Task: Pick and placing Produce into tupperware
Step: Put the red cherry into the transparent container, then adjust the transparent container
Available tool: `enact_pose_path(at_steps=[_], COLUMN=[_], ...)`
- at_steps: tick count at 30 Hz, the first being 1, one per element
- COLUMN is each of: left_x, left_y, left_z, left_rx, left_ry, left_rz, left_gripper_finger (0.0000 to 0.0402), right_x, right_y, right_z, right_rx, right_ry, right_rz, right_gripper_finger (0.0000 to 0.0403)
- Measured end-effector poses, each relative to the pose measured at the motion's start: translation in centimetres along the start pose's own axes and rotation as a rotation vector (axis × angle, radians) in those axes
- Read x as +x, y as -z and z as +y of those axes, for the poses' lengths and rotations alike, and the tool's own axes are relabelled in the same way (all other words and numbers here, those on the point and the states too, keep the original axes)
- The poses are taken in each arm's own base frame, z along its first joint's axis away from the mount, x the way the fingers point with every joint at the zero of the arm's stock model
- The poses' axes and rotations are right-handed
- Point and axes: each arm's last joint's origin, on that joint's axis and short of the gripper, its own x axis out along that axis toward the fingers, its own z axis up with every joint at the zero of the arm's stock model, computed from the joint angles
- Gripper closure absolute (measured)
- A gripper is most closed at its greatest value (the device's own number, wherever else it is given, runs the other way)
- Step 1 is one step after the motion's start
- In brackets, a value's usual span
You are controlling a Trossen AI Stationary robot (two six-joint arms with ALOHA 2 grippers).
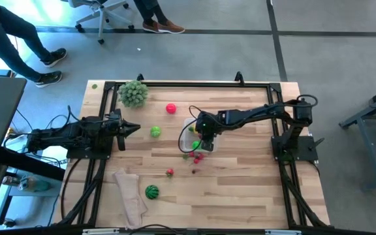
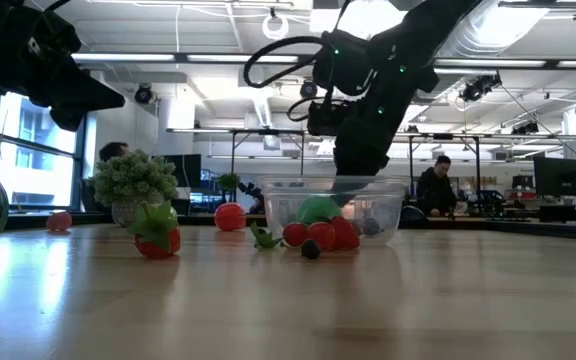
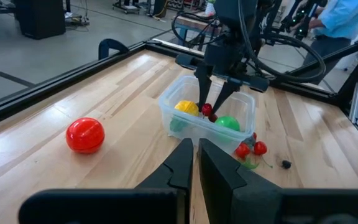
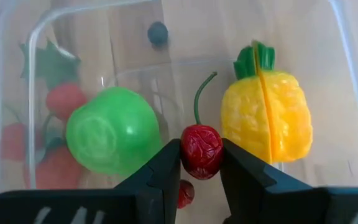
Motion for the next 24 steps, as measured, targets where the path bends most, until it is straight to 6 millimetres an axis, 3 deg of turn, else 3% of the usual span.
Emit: enact_pose_path(at_steps=[10,24], left_x=[0.00,0.00], left_y=[0.00,0.00], left_z=[0.00,0.00], left_rx=[0.000,0.000], left_ry=[0.000,0.000], left_rz=[0.000,0.000], left_gripper_finger=[0.0385,0.0385], right_x=[0.04,-0.10], right_y=[0.36,0.29], right_z=[-0.08,-0.08], right_rx=[0.019,0.022], right_ry=[0.020,0.024], right_rz=[0.031,0.030], right_gripper_finger=[0.0306,0.0261])
